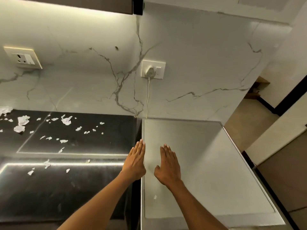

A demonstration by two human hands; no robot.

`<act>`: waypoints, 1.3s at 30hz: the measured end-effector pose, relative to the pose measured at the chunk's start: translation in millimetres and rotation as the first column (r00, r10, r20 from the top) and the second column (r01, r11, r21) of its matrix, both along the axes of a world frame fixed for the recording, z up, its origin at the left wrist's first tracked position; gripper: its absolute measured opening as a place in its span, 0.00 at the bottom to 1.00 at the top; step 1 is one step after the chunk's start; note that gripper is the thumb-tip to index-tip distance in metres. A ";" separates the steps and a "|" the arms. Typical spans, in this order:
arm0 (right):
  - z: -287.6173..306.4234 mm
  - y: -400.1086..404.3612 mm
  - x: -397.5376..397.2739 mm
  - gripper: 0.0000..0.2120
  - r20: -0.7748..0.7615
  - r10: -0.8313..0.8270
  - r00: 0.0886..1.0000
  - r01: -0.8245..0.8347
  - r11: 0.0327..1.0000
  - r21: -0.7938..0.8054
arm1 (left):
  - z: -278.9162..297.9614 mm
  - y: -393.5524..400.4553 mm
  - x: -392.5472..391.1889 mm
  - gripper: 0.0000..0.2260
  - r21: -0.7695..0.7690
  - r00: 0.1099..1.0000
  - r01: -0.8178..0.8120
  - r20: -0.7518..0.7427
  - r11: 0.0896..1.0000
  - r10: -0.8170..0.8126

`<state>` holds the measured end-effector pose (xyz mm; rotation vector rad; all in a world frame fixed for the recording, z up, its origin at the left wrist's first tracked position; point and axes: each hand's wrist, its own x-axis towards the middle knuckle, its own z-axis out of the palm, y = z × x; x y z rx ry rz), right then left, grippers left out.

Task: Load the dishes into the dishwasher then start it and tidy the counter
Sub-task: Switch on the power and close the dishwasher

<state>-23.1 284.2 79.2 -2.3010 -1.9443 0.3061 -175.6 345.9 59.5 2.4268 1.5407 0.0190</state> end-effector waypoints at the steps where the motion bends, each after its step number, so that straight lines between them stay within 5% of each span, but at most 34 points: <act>1: -3.7 -8.0 1.0 0.40 -0.001 0.001 1.000 -0.001 1.000 -0.012 | -2.3 -9.2 2.2 0.45 -0.007 1.000 0.004 0.001 1.000 -0.004; 20: -66.1 -229.6 23.3 0.32 -0.127 0.164 0.978 -0.170 0.985 -0.040 | -61.3 -272.1 3.9 0.33 -0.114 0.997 -0.071 0.015 0.991 0.073; 30: -78.5 -269.6 32.1 0.40 -0.048 0.209 0.977 -0.214 0.962 -0.168 | -51.7 -292.1 -6.8 0.43 -0.189 0.994 -0.051 -0.104 0.981 0.032; 39: -79.1 -268.0 24.5 0.44 -0.020 0.192 0.981 -0.192 0.961 -0.200 | -48.3 -275.6 -27.0 0.43 -0.210 0.993 0.062 -0.081 0.976 -0.081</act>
